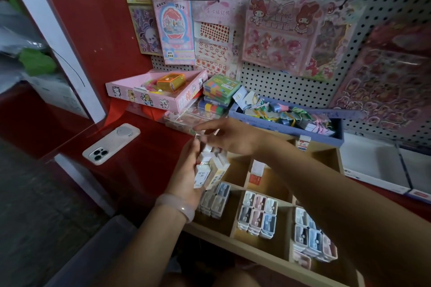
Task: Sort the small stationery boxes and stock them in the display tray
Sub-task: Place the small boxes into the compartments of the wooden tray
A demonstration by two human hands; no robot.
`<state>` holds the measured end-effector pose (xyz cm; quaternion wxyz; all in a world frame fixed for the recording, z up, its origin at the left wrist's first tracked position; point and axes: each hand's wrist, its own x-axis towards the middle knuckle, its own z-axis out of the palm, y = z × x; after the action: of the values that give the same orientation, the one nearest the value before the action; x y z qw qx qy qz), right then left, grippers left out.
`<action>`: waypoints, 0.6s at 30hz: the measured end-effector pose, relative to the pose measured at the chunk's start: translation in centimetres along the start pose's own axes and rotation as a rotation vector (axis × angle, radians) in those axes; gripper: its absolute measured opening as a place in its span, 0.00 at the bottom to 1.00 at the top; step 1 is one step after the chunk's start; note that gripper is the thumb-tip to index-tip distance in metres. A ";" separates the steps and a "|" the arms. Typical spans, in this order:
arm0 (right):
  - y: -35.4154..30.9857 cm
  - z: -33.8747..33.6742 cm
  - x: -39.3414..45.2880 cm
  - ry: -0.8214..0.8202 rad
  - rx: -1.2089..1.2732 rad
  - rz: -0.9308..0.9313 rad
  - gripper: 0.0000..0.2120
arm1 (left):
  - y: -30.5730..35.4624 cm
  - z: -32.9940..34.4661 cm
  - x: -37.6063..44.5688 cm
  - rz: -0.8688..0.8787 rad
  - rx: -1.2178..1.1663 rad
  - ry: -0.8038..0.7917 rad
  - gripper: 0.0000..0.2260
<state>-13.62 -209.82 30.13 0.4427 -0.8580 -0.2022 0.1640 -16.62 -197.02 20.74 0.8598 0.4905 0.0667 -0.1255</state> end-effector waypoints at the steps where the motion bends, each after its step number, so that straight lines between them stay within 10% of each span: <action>1: 0.2 -0.2 -0.1 -0.007 0.022 0.008 0.16 | 0.1 0.4 -0.2 0.008 0.038 -0.012 0.33; 18: -0.1 -2.3 1.5 -0.080 -0.719 -0.373 0.10 | 0.6 1.3 -0.9 -0.165 0.006 0.043 0.36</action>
<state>-11.31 -210.64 31.32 0.1284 -0.8997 -0.4159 0.0328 -17.33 -197.72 22.07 0.8434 0.4885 0.1248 -0.1856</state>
